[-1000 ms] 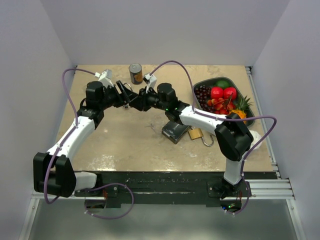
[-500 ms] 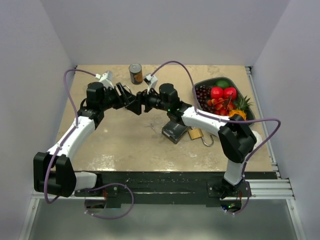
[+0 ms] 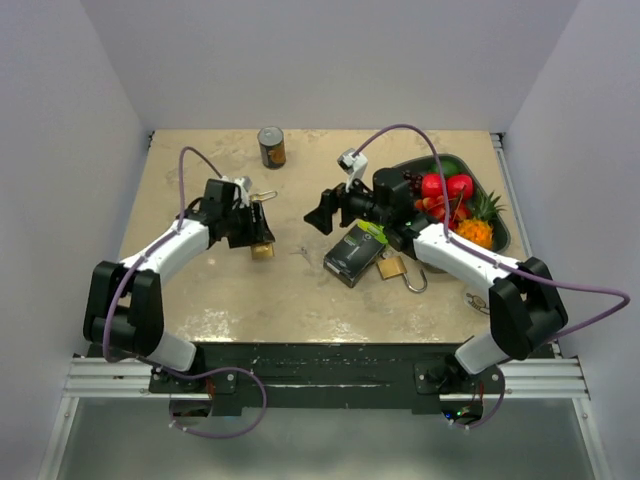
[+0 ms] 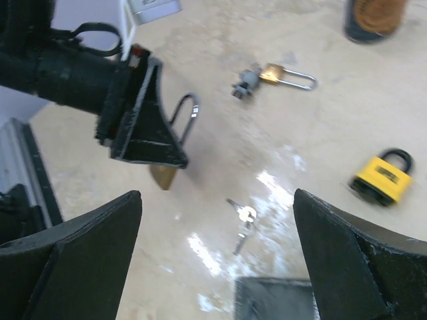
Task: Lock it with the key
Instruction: Place the lock at the center of the board.
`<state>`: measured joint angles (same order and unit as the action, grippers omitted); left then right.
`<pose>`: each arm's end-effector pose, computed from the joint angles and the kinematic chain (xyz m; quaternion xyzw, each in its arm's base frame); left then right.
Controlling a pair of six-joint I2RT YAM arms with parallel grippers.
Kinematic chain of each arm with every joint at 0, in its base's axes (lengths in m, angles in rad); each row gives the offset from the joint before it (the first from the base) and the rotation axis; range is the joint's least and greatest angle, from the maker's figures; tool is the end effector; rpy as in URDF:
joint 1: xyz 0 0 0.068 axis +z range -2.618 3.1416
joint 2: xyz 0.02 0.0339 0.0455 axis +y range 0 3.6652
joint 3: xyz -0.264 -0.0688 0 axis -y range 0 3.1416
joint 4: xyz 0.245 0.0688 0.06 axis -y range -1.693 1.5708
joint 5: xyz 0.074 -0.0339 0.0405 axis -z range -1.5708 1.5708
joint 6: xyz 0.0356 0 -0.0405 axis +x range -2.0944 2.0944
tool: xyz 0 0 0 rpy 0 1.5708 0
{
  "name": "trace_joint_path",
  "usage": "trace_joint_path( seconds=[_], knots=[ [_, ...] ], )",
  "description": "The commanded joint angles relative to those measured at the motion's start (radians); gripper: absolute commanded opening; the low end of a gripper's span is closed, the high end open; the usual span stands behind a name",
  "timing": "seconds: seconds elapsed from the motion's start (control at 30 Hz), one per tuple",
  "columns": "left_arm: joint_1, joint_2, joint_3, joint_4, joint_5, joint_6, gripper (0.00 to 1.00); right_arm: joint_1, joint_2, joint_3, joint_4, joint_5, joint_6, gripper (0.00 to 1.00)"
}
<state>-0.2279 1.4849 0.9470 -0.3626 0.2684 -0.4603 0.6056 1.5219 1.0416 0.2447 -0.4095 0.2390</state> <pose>0.2957 -0.0783 0.2176 -0.0648 0.9347 -0.2289 0.2642 0.2845 0.2142 0.2923 -0.2639 0.7331 0.3941 0.4875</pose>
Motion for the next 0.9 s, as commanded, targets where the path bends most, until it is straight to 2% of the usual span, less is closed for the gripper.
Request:
trace_joint_path(
  seconds=[0.0,0.4,0.6,0.7,0.87],
  knots=[
    [-0.050,0.056,0.059,-0.006,-0.057,0.017,0.00,-0.035,-0.043,-0.015,-0.042,0.028,-0.099,0.99],
    [-0.117,0.244,0.131,-0.007,-0.113,0.012,0.00,-0.050,-0.062,-0.022,-0.053,0.061,-0.142,0.99],
    [-0.148,0.299,0.145,-0.012,-0.159,-0.009,0.08,-0.058,-0.046,-0.008,-0.048,0.063,-0.135,0.99],
    [-0.156,0.331,0.142,-0.019,-0.170,-0.021,0.17,-0.058,-0.048,-0.012,-0.045,0.066,-0.136,0.99],
    [-0.156,0.353,0.128,-0.041,-0.196,-0.043,0.41,-0.067,-0.057,-0.012,-0.051,0.074,-0.136,0.99]
  ],
)
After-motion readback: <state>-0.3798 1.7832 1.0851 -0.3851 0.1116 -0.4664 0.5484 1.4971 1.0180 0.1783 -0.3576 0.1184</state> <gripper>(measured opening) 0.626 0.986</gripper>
